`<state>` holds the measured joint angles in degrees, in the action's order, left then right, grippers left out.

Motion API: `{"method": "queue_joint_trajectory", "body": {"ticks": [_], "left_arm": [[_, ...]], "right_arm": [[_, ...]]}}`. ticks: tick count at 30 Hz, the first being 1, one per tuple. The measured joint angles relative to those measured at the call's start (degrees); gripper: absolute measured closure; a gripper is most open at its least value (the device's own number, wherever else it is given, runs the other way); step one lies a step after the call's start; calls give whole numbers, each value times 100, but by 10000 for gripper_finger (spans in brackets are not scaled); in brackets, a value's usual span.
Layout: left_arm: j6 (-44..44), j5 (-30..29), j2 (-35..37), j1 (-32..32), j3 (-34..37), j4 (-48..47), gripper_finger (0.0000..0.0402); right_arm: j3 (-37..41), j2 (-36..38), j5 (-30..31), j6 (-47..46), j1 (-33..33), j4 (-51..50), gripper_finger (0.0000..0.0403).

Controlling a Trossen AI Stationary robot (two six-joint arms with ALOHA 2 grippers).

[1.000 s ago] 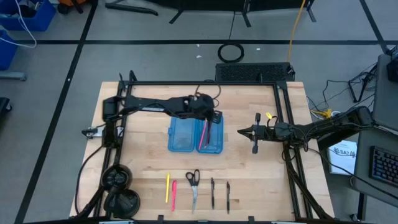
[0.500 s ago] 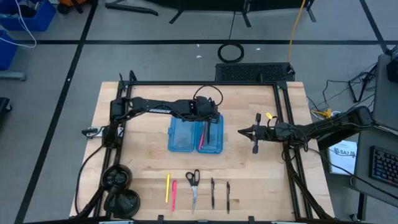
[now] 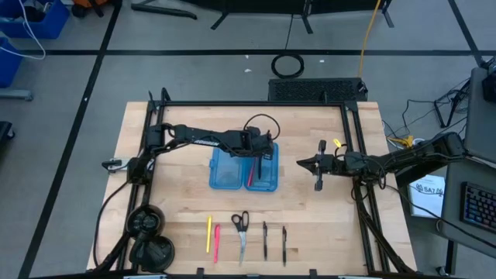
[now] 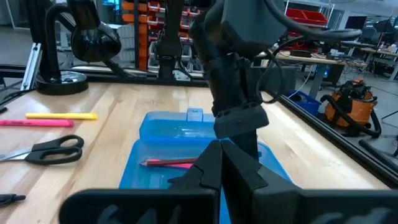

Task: Pick & place school supplies into a supply box
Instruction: Put the brown pencil into the blue supply box, then put the right black pen into the blue supply box

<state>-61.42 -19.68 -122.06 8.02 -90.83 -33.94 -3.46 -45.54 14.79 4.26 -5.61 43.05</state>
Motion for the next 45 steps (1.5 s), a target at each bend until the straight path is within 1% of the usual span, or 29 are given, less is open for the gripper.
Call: {"method": "queue_joint_trajectory", "body": {"ticks": [8, 12, 24, 28, 31, 33, 35, 37, 40, 41, 43, 45], "left_arm": [[-66, -83, -65, -3, 0, -39, 379], [-64, 58, -65, -1, 0, -39, 370], [121, 137, -65, -31, -26, -39, 267], [347, 163, -57, -29, -110, 21, 242], [750, 175, 1, -29, -288, 27, 230], [1304, 197, 69, -31, -525, -71, 228], [2041, 254, 117, -78, -813, -304, 228], [2784, 351, 218, -151, -1154, -695, 232], [3832, 465, 439, -292, -1691, -1509, 250], [4099, 427, 562, -344, -1830, -1777, 259], [4493, 141, 892, -430, -1977, -2317, 281], [4530, -386, 1320, -443, -1928, -2840, 303]], "right_arm": [[8, 2, -2, -14, 0, 4, 403], [8, 2, -2, -14, 0, 7, 403], [10, 2, -4, -16, 0, 9, 403], [10, 2, -6, -19, 0, 45, 403], [10, 2, -6, -117, 0, 48, 403], [10, 1, -9, -228, 0, 46, 403], [13, 2, -9, -274, 0, 47, 403], [15, 0, -44, -276, -4, 39, 403], [15, -3, -318, -271, -10, -5, 403], [15, -3, -452, -293, -10, 3, 403], [15, 1, -673, -320, -11, 15, 403], [15, 2, -865, -324, -11, 43, 403]]}}
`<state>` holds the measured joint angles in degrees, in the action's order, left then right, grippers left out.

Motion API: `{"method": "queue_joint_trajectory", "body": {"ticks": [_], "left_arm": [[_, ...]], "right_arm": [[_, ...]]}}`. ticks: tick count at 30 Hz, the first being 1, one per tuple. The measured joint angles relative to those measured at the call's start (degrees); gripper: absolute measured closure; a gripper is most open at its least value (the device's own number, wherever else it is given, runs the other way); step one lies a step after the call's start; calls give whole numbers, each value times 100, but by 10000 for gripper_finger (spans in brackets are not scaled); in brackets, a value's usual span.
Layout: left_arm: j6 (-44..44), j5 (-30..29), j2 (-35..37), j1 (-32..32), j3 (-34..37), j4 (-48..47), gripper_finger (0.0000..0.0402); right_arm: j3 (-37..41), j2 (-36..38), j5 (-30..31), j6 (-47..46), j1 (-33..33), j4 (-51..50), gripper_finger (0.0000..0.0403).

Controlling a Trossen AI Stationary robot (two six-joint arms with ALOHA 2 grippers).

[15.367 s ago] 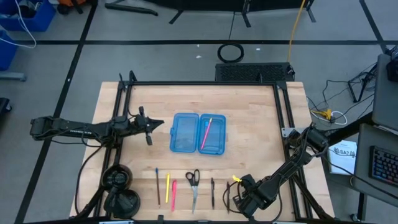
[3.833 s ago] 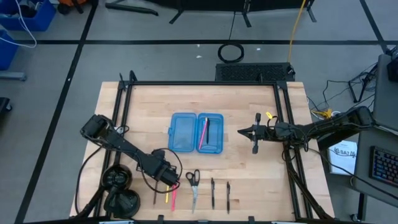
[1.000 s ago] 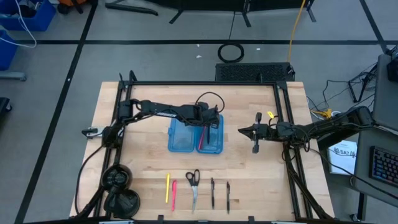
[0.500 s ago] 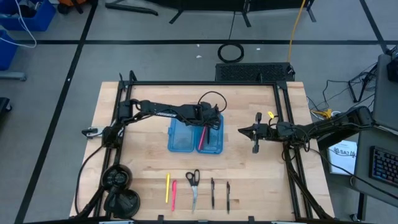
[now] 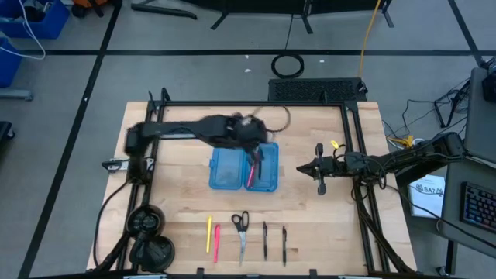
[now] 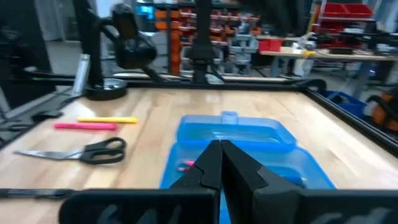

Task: Pick & place school supplies into a supply box
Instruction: Put the right black pen into the blue supply box

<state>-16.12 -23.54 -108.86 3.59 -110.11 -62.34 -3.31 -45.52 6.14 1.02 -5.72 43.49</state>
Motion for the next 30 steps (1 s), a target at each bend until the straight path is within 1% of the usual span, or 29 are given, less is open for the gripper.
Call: {"method": "queue_joint_trajectory", "body": {"ticks": [2, 3, 5, 6, 7, 10, 12, 14, 17, 19, 20, 22, 25, 30], "left_arm": [[-152, -567, 492, 47, 253, -285, 323], [-196, -714, 816, 83, 500, -285, 332], [-75, -734, 1505, 170, 1204, 106, 346], [155, -556, 1860, 217, 1638, 559, 353], [515, -238, 2262, 258, 2199, 1170, 360], [1738, 1108, 3228, 336, 3871, 3207, 386], [1991, 1839, 3723, 445, 4835, 4598, 397], [1901, 2332, 4126, 602, 5611, 5706, 395], [1793, 3028, 4481, 737, 6695, 6962, 398], [1887, 3583, 4530, 706, 7400, 7881, 398], [1925, 3723, 4541, 690, 7708, 8286, 397], [1852, 3682, 4544, 694, 8221, 8837, 398], [1704, 3662, 4539, 773, 8762, 9058, 399], [1837, 3778, 4570, 777, 9384, 9624, 399]], "right_arm": [[0, -2, -49, -3, -2, -3, 403], [0, -2, -45, -30, -2, -14, 403], [0, -2, -38, -57, -2, -8, 403], [0, -2, -38, -53, -2, -14, 403], [0, -2, -38, -41, -2, -15, 403], [0, -4, -35, -31, -2, -40, 403], [0, -3, -32, -26, -2, -40, 403], [0, -4, -32, -10, -2, -48, 403], [0, -3, -27, 133, 0, -76, 403], [0, -4, -25, 310, 0, -148, 403], [0, -4, -25, 421, 0, -173, 403], [0, -4, -25, 641, 0, -181, 403], [0, -4, -15, 906, 0, -80, 403], [0, -2, -16, 751, 0, 173, 403]]}}
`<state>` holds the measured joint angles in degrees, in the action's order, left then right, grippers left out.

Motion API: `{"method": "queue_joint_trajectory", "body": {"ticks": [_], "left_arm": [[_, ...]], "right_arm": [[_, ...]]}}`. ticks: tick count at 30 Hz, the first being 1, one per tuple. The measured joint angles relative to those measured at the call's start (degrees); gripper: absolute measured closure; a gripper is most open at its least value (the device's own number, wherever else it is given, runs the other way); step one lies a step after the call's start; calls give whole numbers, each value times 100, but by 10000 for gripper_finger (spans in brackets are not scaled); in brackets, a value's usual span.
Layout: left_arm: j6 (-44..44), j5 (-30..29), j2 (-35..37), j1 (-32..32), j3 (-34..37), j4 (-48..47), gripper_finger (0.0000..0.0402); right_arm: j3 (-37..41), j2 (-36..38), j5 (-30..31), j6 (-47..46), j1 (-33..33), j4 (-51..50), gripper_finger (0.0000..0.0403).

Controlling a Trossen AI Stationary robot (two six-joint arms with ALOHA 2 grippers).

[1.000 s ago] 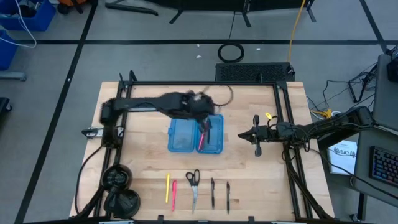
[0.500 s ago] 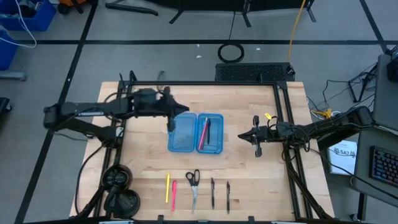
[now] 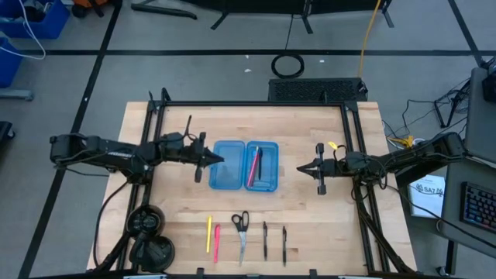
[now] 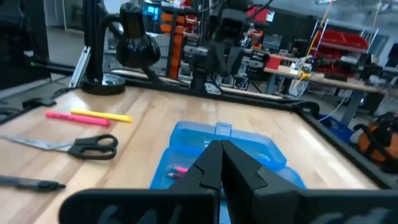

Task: Pick & place school supplies into a supply box
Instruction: Put the right black pen into the blue supply box

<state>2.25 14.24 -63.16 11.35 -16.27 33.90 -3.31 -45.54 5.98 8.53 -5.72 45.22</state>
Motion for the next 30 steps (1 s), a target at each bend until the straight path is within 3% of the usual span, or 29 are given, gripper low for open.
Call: {"method": "queue_joint_trajectory", "body": {"ticks": [9, 17, 23, 28, 30], "left_arm": [[882, 286, 18, 298, 662, 379, 397], [1412, 1382, 530, 1174, 1080, 154, 397], [1099, 1681, 1646, 1415, 1416, -12, 399], [1091, 2208, 3246, 1404, 1423, -1445, 400], [1269, 2035, 3927, 1407, 1423, -2192, 400]], "right_arm": [[0, 0, -7, -775, 0, -136, 403], [0, -35, -7, -917, 0, -19, 403], [0, -35, -7, -1097, 0, 360, 403], [0, -35, 1, -1312, 0, 430, 403], [0, -35, 8, -1361, 0, 421, 403]]}}
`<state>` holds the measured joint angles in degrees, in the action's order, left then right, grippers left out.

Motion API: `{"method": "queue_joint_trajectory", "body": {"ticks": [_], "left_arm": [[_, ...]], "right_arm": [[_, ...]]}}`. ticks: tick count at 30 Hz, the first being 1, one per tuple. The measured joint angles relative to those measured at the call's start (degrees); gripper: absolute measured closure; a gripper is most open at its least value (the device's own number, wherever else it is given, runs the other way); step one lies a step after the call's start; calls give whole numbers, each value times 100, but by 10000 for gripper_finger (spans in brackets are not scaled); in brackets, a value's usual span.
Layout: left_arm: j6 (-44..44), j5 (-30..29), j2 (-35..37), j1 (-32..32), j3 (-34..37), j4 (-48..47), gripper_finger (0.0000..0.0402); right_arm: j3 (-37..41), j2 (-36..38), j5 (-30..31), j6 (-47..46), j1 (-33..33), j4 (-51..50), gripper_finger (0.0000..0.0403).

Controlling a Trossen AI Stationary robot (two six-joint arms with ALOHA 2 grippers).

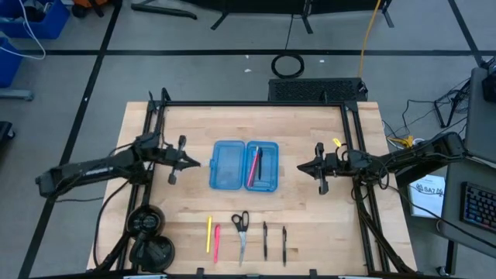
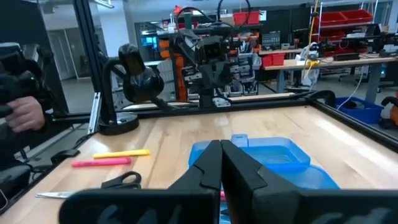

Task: Pick & place school supplies into a supply box
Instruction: Put the right black pen into the blue supply box

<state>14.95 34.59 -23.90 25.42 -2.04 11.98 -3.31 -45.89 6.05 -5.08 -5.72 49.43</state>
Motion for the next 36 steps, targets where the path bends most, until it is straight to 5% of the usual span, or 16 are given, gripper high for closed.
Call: {"method": "queue_joint_trajectory", "body": {"ticks": [9, 15, 21, 29, 36], "left_arm": [[-64, -223, 972, 1, -4, -329, 399], [-96, -942, 823, 1, -4, -328, 371], [-708, -1661, 706, 1, -4, -361, 362], [-1054, -1783, 660, -1, -4, -803, 360], [-1379, -1783, 660, 1, -4, -904, 360]], "right_arm": [[-576, -41, 438, -206, -16, -568, 403], [-2797, -623, 1130, -352, -802, -3524, 403], [-5358, -2076, 2099, -1510, -1817, -6542, 403], [-7998, -4221, 1476, -3527, -2666, -8677, 403], [-9167, -5614, 552, -6022, -3259, -8977, 403]]}}
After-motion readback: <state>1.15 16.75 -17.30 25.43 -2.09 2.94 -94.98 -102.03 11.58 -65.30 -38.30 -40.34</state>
